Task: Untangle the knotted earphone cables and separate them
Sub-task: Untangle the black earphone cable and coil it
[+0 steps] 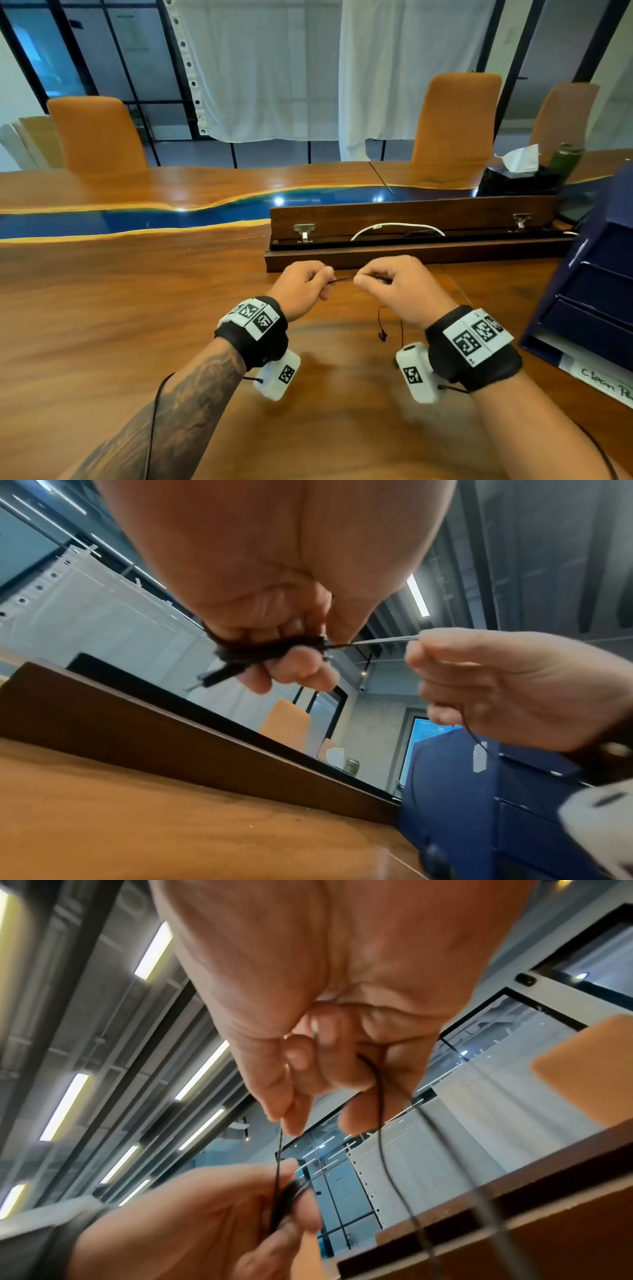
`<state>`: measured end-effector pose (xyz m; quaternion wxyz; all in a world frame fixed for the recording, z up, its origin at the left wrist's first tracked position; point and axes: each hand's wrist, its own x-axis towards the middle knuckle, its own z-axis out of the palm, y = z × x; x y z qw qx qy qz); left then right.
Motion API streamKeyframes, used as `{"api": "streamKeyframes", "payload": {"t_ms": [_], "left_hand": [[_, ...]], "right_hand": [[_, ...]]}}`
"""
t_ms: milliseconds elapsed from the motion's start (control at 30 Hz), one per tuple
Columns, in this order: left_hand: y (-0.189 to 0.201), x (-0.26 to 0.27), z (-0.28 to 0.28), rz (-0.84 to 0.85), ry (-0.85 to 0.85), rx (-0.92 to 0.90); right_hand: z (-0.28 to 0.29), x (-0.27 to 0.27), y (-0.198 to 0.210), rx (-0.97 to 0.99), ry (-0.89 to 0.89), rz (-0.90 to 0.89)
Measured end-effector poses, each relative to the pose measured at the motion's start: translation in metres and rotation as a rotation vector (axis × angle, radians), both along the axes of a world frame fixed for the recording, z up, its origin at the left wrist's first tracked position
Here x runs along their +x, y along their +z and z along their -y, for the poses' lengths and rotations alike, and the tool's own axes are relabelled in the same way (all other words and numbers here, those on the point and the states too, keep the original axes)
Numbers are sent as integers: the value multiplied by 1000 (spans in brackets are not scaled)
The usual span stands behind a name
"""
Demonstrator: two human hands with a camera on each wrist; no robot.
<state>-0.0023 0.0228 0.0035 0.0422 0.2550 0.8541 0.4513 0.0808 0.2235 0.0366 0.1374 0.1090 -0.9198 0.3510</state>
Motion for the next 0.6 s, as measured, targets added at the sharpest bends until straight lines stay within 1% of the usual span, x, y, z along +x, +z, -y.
{"api": "streamKeyframes", "payload": {"t_ms": [67,133,200,233,300,400,467,533,600], "left_hand": [[5,8,-2,122,-75,10],[14,19,-5,312,-179,110],[26,27,-6,526,-282,347],[32,30,-6,603,-319,486],[42,31,-7,679,-346,738],[46,27,-13,721,-275,1047],[43,22,-17,696,-150,1138],[35,15,-19,593,-27,1109],[23,7,-17,405,73,928]], "right_hand": [[-5,-4,7,-74,-21,-39],[-9,-10,8,-135,-45,-84],[-11,-16,5,-209,-75,-113],[-10,-18,1,-249,-80,-112],[-1,-19,-10,-315,-51,-64],[25,-12,-38,-344,14,94],[40,-5,-53,-341,44,252],[49,2,-58,-302,98,370],[51,7,-55,-202,151,415]]}}
